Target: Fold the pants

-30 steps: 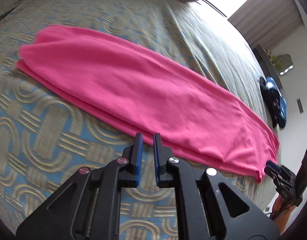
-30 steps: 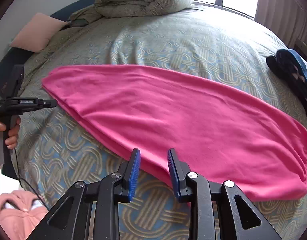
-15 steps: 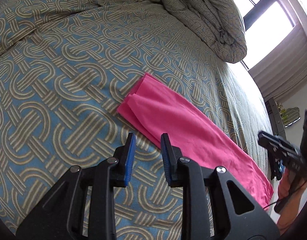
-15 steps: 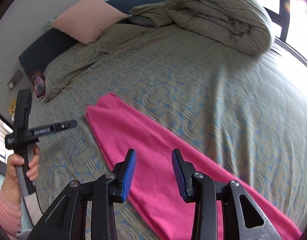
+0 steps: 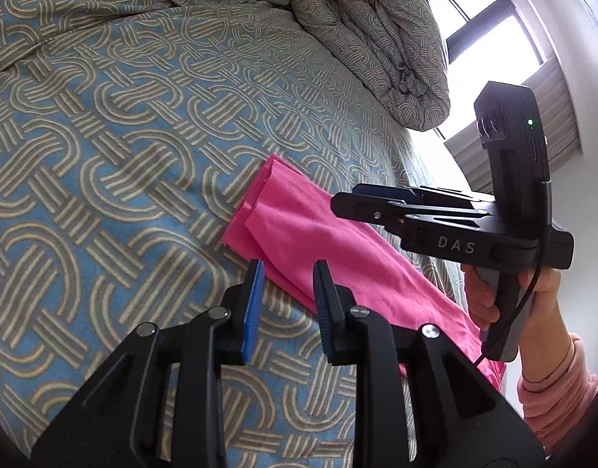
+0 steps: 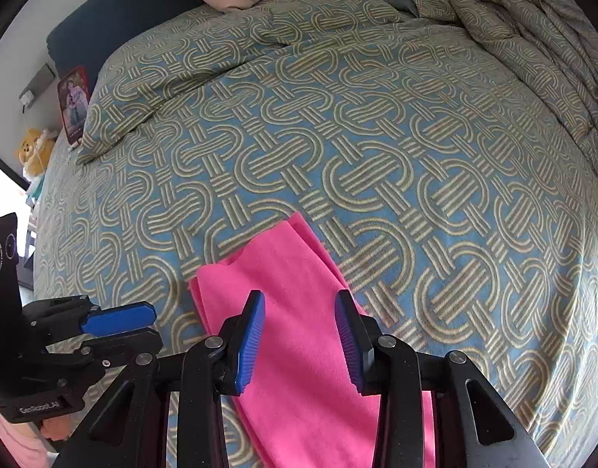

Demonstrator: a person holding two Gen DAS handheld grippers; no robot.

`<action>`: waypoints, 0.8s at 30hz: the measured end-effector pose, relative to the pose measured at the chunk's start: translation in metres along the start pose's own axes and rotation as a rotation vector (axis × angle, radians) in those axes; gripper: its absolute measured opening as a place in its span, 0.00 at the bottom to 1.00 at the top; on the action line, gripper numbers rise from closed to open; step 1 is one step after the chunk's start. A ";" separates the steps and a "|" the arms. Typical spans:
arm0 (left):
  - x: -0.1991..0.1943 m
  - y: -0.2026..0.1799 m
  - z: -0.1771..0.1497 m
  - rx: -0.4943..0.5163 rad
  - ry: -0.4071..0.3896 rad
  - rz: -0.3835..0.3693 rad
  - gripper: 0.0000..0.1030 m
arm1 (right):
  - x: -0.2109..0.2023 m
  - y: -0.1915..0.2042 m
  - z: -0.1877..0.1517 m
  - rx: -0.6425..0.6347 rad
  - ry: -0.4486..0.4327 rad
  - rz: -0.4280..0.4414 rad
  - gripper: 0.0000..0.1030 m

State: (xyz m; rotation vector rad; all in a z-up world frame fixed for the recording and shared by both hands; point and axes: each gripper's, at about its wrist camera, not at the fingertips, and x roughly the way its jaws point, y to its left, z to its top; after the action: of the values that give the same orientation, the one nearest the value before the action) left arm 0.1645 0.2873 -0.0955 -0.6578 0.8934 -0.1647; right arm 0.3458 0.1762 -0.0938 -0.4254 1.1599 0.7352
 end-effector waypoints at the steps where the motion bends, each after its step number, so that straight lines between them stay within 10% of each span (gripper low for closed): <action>1: 0.004 -0.002 0.002 0.004 0.003 -0.002 0.26 | 0.002 0.000 0.001 -0.005 0.003 -0.001 0.36; 11: 0.037 -0.006 0.014 0.033 0.047 0.137 0.26 | 0.018 -0.009 0.015 -0.010 0.019 0.016 0.37; 18: 0.044 -0.002 0.021 0.000 0.041 0.077 0.37 | 0.030 -0.008 0.014 -0.056 0.037 0.032 0.42; 19: 0.045 -0.005 0.023 0.011 0.030 0.063 0.33 | 0.033 -0.009 0.014 -0.056 0.040 0.022 0.42; 20: 0.046 -0.008 0.025 0.018 0.020 0.046 0.04 | 0.036 -0.010 0.015 -0.049 0.043 0.022 0.43; 24: 0.024 -0.039 0.024 0.140 -0.093 0.095 0.03 | 0.041 -0.013 0.018 -0.035 0.042 0.059 0.43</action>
State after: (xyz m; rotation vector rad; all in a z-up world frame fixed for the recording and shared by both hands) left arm 0.2036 0.2580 -0.0780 -0.4881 0.8143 -0.1099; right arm 0.3758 0.1906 -0.1263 -0.4393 1.2044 0.8023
